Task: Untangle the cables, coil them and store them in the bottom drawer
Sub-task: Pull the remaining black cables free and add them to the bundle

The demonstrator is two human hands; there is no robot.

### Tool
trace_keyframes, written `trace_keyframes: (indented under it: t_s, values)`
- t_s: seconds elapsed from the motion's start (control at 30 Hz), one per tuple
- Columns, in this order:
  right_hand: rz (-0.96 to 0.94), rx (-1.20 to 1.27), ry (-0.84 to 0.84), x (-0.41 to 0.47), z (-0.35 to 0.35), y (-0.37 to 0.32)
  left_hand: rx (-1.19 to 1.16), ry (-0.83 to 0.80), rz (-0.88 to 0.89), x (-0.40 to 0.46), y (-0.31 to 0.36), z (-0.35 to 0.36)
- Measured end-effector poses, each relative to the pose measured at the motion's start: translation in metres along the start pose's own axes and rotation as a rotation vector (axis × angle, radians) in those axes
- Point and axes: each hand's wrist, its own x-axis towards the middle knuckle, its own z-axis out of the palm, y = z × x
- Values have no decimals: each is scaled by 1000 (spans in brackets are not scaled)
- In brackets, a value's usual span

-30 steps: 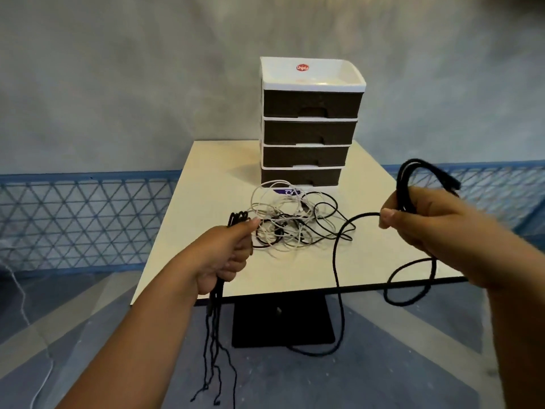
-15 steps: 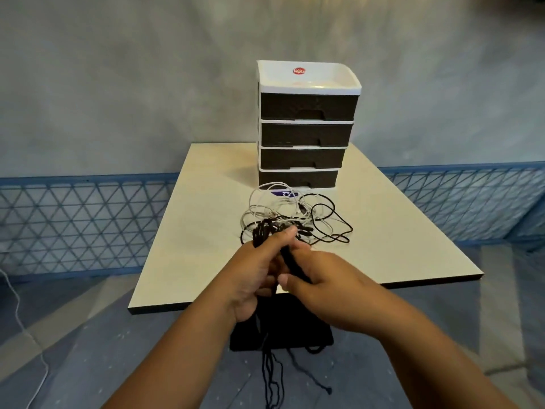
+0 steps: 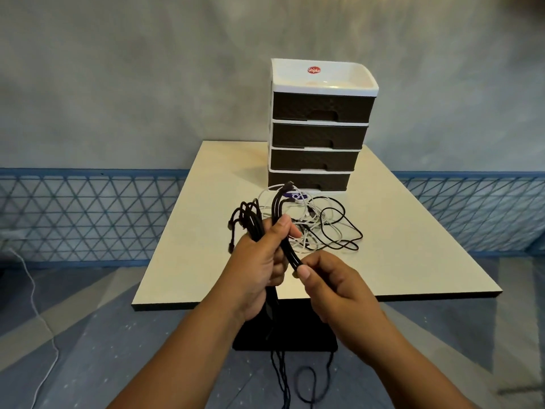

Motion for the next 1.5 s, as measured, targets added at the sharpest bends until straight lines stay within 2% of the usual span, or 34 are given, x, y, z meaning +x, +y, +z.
trace_keyframes:
  t_s: [0.17, 0.27, 0.47, 0.57, 0.63, 0.73, 0.83, 0.9, 1.0, 1.07, 1.2, 1.33, 1.5]
  values:
    - [-40, 176, 3, 2, 9, 1, -14, -3, 16, -4, -5, 8]
    - [-86, 180, 27, 6, 12, -8, -27, -8, -5, -4, -10, 12]
    - [-13, 252, 81, 7, 14, -12, 71, 74, 24, -6, -15, 20]
    - [-58, 41, 202, 4, 18, 0, 117, 156, -19, -6, -16, 21]
    - [-105, -49, 296, 1, 22, 8, 160, 126, -3, -9, -14, 23]
    - [-114, -57, 460, -1, 26, 11, 266, 87, 60, -13, -16, 26]
    - [-39, 22, 596, 8, 14, 12, 302, 121, 74, -11, -17, 19]
    - [122, 131, 503, 21, -1, 10, 335, 83, 54, -12, -15, 13]
    - [450, 318, 61, 37, -15, 2, 395, -38, 3, -19, -12, 12]
    - [530, 444, -126, 42, -14, -1, 456, -112, -16, -22, -15, 13]
    - [545, 520, -233, 51, -14, 0, 510, -230, -54, -24, -21, 11]
    - [572, 479, -281, 54, -19, -5, 469, -301, -77, -28, -26, 8]
    - [617, 614, -303, 58, -19, -17, 363, -409, -150, -33, -22, 13]
